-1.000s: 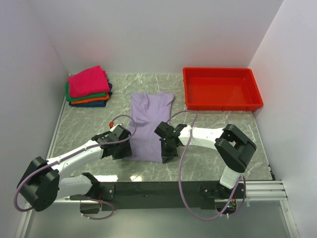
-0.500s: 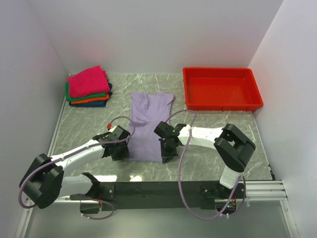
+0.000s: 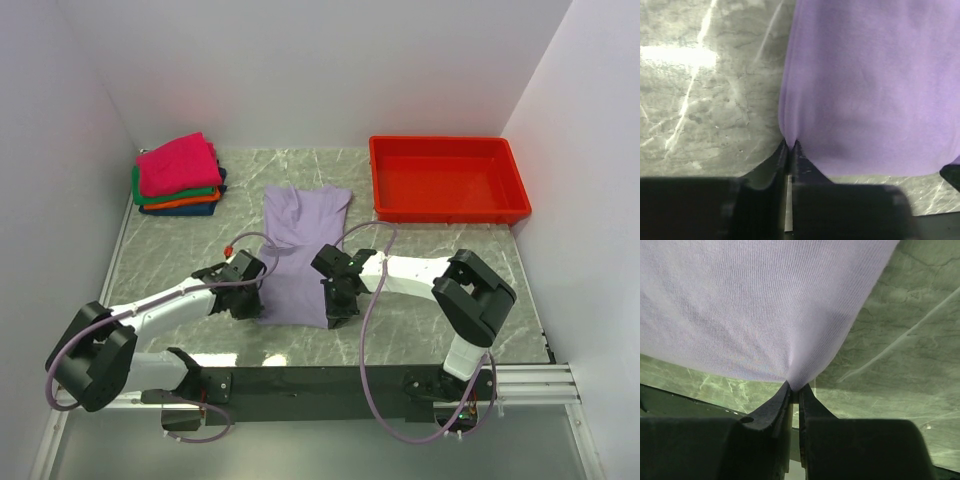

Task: Fold and stack the t-shirts
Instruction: Fold the tshirt

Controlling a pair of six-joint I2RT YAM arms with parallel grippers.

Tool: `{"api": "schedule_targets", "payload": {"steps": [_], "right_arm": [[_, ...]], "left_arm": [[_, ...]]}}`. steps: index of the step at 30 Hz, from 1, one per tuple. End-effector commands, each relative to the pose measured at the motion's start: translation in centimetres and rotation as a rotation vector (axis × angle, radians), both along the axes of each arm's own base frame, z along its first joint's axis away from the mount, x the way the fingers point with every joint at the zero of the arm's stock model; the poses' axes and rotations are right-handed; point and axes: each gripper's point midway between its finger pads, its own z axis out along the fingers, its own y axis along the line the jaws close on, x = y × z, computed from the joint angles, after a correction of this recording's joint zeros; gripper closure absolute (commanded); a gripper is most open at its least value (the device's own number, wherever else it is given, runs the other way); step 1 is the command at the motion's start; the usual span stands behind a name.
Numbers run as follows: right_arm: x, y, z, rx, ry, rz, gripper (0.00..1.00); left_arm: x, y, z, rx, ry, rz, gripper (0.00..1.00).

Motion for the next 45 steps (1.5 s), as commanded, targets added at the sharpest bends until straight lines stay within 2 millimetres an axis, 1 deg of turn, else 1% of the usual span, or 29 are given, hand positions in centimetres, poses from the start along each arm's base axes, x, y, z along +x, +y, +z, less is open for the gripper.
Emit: {"api": "schedule_targets", "payload": {"steps": [1,2,3,5,6,8,9,12,14,15,17,18,21,22,23,24,26,27,28,29,30,34,35,36,38,39,41,42,45], "right_arm": [[0.3,-2.5,-0.5,-0.095,-0.028,-0.003,0.93],[0.4,-2.6,-0.4,-0.099,-0.03,0.001,0.98],[0.5,-2.6,-0.2,-0.101,-0.036,0.006,1.0],[0.4,-2.9,0.4,-0.109,-0.04,0.018,1.0],[0.6,-3.0,0.8,-0.11,-0.05,0.028,1.0],[0.2,-3.4,1.7,-0.118,-0.047,0.041,1.0],[0.0,-3.7,1.9,-0.12,-0.044,0.052,1.0],[-1.0,-5.0,3.1,-0.133,-0.035,0.079,1.0],[-2.1,-6.0,4.1,-0.142,-0.017,0.1,1.0],[-2.7,-6.7,4.7,-0.145,-0.008,0.115,1.0],[-3.7,-7.2,5.2,-0.134,0.018,0.136,1.0],[-4.4,-7.7,5.8,-0.132,0.026,0.144,1.0],[-5.8,-8.1,7.0,-0.107,0.059,0.18,1.0],[-6.6,-8.5,7.7,-0.11,0.072,0.196,1.0],[-7.0,-8.4,8.5,-0.093,0.075,0.215,1.0],[-7.7,-8.8,9.2,-0.095,0.087,0.227,1.0],[-8.6,-8.6,10.5,-0.066,0.106,0.254,1.0],[-9.4,-9.0,11.1,-0.064,0.119,0.264,1.0],[-9.9,-9.1,11.6,-0.056,0.131,0.272,1.0],[-10.6,-9.0,12.2,-0.044,0.136,0.291,1.0],[-11.6,-9.4,12.9,-0.039,0.163,0.301,1.0],[-14.6,-10.2,14.9,-0.012,0.236,0.356,1.0],[-15.1,-10.1,15.5,0.005,0.246,0.358,1.0],[-15.8,-10.3,16.1,0.018,0.261,0.37,1.0],[-15.7,-9.8,17.2,0.053,0.245,0.345,1.0],[-15.3,-9.6,17.4,0.055,0.224,0.333,1.0],[-13.8,-9.3,17.4,0.029,0.165,0.298,1.0],[-13.2,-9.0,16.8,0.002,0.16,0.287,1.0],[-9.9,-6.9,16.2,0.014,0.075,0.25,1.0]], "left_arm": [[-1.2,0.2,-0.7,0.02,0.059,-0.037,0.99],[-1.2,0.1,-0.6,0.018,0.061,-0.04,0.99],[-1.0,-0.2,-0.2,0.006,0.057,-0.049,0.99],[-1.1,-0.5,0.4,-0.008,0.059,-0.063,0.99],[-0.8,-1.0,1.1,-0.026,0.048,-0.071,0.99],[-1.4,-1.4,2.0,-0.049,0.068,-0.093,0.99],[-1.2,-1.8,2.7,-0.063,0.065,-0.105,0.99],[-2.7,-2.1,3.7,-0.101,0.11,-0.135,0.99],[-3.7,-2.2,4.3,-0.135,0.13,-0.148,0.99],[-4.6,-1.8,4.1,-0.132,0.157,-0.146,0.99],[-5.6,-1.9,4.6,-0.171,0.171,-0.161,0.99],[-6.3,-1.7,4.6,-0.173,0.192,-0.158,0.99],[-7.4,-2.1,6.0,-0.234,0.202,-0.181,0.99],[-7.8,-2.1,6.5,-0.245,0.21,-0.187,0.99],[-8.2,-2.0,6.9,-0.253,0.217,-0.19,0.99],[-8.7,-2.3,7.9,-0.273,0.231,-0.207,0.99],[-9.0,-2.5,9.4,-0.301,0.224,-0.226,1.0],[-9.5,-2.7,10.1,-0.322,0.234,-0.244,1.0],[-10.3,-2.4,10.5,-0.323,0.259,-0.249,0.99],[-10.6,-2.3,11.0,-0.33,0.264,-0.256,0.99],[-10.7,-2.4,11.8,-0.343,0.26,-0.265,0.99],[-12.6,-2.6,14.5,-0.413,0.299,-0.312,0.99],[-13.2,-2.4,14.9,-0.421,0.319,-0.314,0.99],[-13.2,-2.6,15.8,-0.44,0.306,-0.32,0.99],[-13.3,-3.0,16.9,-0.474,0.291,-0.322,0.99],[-12.6,-3.5,17.9,-0.502,0.259,-0.311,0.99],[-11.6,-4.2,18.5,-0.526,0.225,-0.294,0.99],[-10.5,-5.1,18.9,-0.56,0.182,-0.278,0.99],[-8.7,-6.0,17.7,-0.567,0.163,-0.219,0.99]]}}
